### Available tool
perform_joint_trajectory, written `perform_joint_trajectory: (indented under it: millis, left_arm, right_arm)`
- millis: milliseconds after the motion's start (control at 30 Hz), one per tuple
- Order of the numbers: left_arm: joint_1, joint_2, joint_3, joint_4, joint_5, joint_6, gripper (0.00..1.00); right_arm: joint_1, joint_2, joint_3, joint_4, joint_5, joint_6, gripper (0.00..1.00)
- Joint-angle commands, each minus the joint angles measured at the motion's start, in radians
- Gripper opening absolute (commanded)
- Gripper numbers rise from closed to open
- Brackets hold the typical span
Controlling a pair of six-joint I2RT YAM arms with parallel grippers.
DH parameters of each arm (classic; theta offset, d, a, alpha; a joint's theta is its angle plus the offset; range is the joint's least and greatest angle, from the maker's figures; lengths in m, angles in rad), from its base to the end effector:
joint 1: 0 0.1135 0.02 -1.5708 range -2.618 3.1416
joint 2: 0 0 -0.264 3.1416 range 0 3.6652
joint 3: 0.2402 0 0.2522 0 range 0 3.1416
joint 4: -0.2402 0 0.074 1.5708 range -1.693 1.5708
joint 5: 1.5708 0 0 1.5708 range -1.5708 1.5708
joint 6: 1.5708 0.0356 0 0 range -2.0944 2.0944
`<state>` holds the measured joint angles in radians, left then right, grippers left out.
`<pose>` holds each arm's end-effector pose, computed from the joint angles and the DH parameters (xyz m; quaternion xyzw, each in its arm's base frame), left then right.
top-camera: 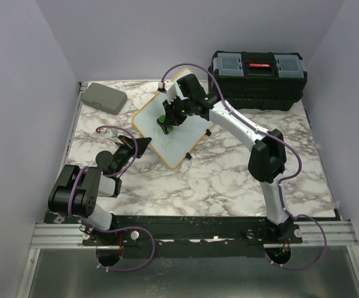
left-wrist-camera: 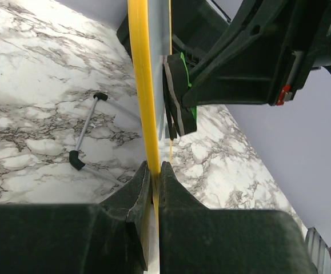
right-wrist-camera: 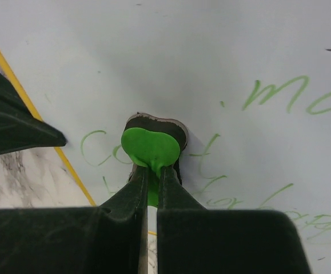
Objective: Erase the whiteboard
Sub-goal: Erase the whiteboard at the whiteboard stand.
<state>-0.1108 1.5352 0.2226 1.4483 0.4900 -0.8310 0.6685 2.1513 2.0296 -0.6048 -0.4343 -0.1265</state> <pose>0.2323 -0.0427 0.1701 -0.0537 0.6614 -0.4737 0.5790 0.3789 0.3184 0.2935 -0.4262 0.7872 0.2965 0.3329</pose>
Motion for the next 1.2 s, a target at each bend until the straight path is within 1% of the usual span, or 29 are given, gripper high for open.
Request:
perform_joint_trajectory:
  millis: [0,167,333,467,600,767,867,1033,1133,1167]
  left_arm:
    - [-0.02,-0.009,0.001,-0.02,0.075,0.062,0.0]
    - [-0.02,-0.018,-0.002,-0.028,0.076,0.065,0.0]
    - [-0.02,-0.021,-0.003,-0.028,0.078,0.066,0.0]
    - [-0.02,-0.022,0.0,-0.033,0.079,0.067,0.0]
    - [-0.02,-0.021,0.003,-0.034,0.081,0.068,0.0]
    - [-0.02,-0.018,0.001,-0.03,0.079,0.067,0.0]
    - [-0.02,-0.021,-0.002,-0.031,0.079,0.068,0.0]
    - [-0.02,-0.012,0.001,-0.031,0.081,0.066,0.0]
    - [-0.02,-0.008,0.004,-0.024,0.081,0.061,0.0]
    - [-0.02,-0.008,0.004,-0.023,0.082,0.061,0.0]
  right_arm:
    - [0.049,-0.024,-0.021,0.005,-0.016,-0.022,0.01]
    - [0.034,-0.017,0.026,0.062,0.146,0.032,0.01]
    - [0.003,0.03,0.128,0.049,0.206,0.074,0.01]
    - [-0.004,0.052,0.152,0.014,0.185,0.063,0.01]
    - [0.008,0.039,0.103,-0.005,0.026,0.017,0.01]
    - [0.073,0.006,0.049,-0.01,-0.022,-0.066,0.01]
    - [0.091,-0.013,0.031,0.001,-0.039,-0.082,0.01]
    - [0.091,-0.03,0.006,0.006,-0.009,-0.102,0.01]
    - [0.084,-0.035,-0.014,0.053,0.126,-0.069,0.01]
    - [0.071,-0.03,-0.006,0.062,0.14,-0.054,0.01]
